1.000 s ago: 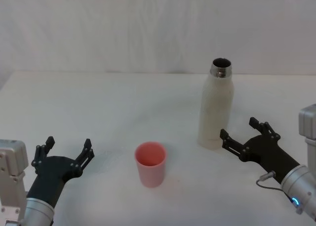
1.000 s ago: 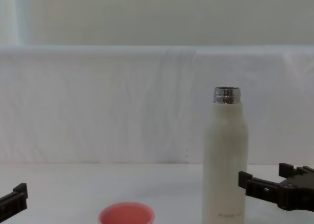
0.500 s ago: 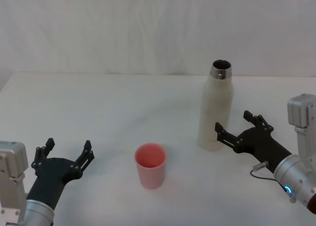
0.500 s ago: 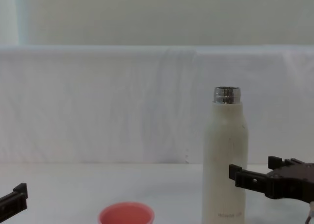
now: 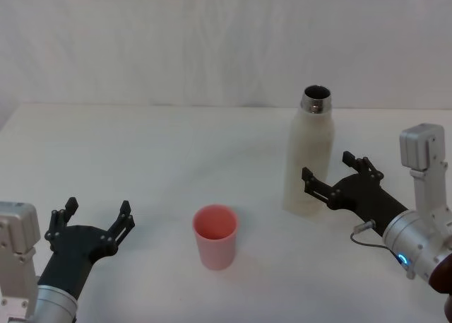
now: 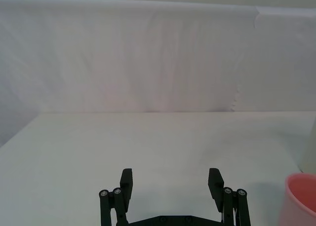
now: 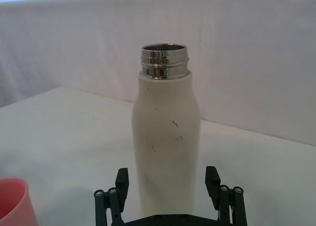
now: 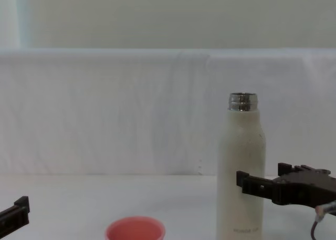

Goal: Grasp the thermos with one hand and pour water into the cup lid.

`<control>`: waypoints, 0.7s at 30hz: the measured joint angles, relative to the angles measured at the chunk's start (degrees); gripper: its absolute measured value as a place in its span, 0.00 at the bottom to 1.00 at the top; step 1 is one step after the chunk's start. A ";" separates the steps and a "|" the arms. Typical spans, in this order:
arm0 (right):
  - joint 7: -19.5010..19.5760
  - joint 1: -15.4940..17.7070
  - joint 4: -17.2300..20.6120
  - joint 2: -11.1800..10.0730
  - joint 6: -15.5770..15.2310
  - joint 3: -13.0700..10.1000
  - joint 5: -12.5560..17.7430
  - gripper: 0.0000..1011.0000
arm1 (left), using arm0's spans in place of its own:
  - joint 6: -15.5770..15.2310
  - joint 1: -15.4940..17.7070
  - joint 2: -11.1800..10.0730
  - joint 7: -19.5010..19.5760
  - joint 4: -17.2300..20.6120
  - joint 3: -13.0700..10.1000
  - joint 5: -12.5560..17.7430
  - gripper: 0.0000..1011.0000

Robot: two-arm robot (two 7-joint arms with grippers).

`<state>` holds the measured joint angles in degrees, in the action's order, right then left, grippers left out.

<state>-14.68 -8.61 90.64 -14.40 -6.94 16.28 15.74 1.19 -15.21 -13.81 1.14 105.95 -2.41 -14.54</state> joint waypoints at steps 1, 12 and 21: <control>0.00 -0.29 -0.21 0.12 -0.09 0.11 -0.03 0.99 | 0.00 0.00 0.00 0.00 0.00 0.00 0.00 0.99; -0.01 -1.96 -1.78 0.81 -0.25 0.96 -0.50 0.99 | 0.00 0.00 0.00 0.00 0.00 0.00 0.00 0.99; 0.05 -3.03 -2.95 1.17 -0.30 1.40 -1.33 0.99 | 0.00 0.00 0.00 0.00 0.00 0.00 0.00 0.99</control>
<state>-14.63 -11.64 87.69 -13.23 -7.25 17.68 14.41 1.19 -15.21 -13.80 1.14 105.95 -2.41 -14.54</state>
